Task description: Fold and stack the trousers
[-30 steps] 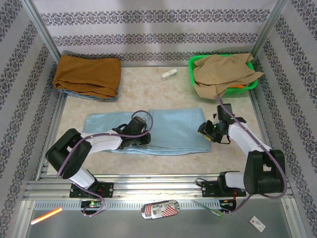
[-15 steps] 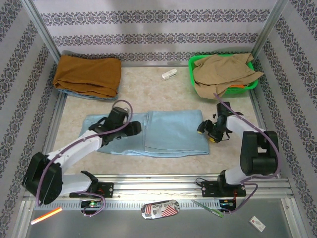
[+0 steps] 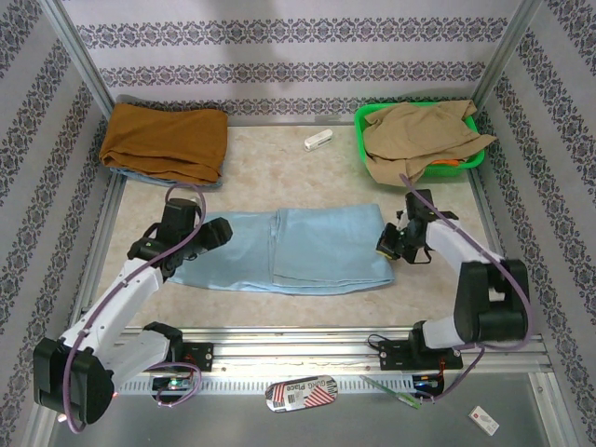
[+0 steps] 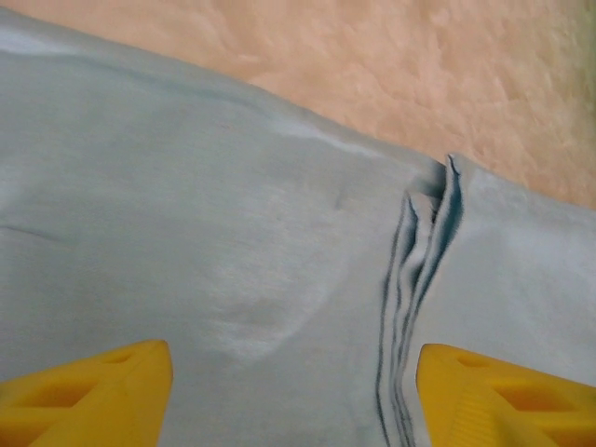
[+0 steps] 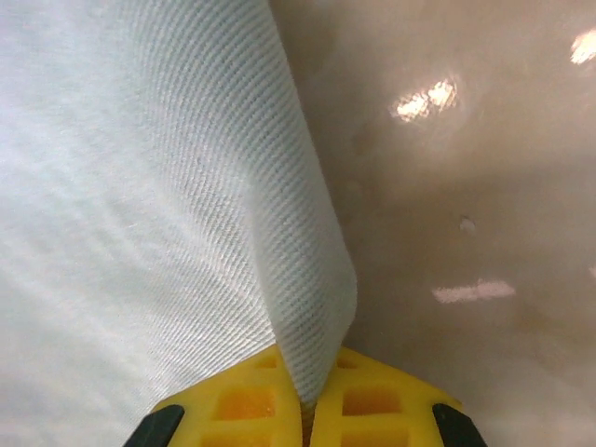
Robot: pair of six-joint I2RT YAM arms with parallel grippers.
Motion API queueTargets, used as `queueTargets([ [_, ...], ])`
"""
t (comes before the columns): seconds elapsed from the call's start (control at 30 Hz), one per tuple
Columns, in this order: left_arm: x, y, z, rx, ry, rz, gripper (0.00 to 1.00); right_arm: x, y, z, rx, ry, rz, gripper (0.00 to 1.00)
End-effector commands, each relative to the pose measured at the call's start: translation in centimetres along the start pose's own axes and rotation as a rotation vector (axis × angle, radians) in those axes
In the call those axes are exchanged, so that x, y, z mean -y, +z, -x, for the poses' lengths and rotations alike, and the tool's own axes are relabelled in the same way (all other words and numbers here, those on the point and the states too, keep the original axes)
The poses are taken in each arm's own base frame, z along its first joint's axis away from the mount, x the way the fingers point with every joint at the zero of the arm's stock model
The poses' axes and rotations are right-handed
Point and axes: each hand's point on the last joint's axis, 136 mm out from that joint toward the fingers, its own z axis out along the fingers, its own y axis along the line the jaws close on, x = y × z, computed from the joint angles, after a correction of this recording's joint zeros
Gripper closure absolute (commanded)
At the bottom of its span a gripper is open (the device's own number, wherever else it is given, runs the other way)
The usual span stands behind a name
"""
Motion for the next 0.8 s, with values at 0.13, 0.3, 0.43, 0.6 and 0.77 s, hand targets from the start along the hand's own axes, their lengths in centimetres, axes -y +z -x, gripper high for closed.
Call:
queueTargets([
  [0.13, -4.4, 1.4, 0.5, 0.010, -0.094, 0.170, 0.29, 0.4, -7.6, 2.1, 0.171, -0.033, -0.108, 1.00],
  [0.3, -5.8, 2.3, 0.4, 0.019, -0.103, 0.215, 0.30, -0.4, -11.4, 3.8, 0.290, -0.034, -0.104, 1.00],
  [0.43, -7.1, 3.5, -0.6, -0.025, -0.077, 0.263, 0.30, -2.3, -12.7, 4.6, 0.288, -0.059, -0.057, 1.00],
  [0.6, -8.4, 4.9, -2.8, -0.096, -0.083, 0.293, 0.31, -6.7, -14.4, 4.4, 0.294, -0.123, 0.047, 1.00],
  [0.77, -7.5, 6.9, -5.3, -0.168, -0.118, 0.177, 0.37, -11.6, -14.8, 3.2, 0.270, -0.204, 0.100, 1.00],
])
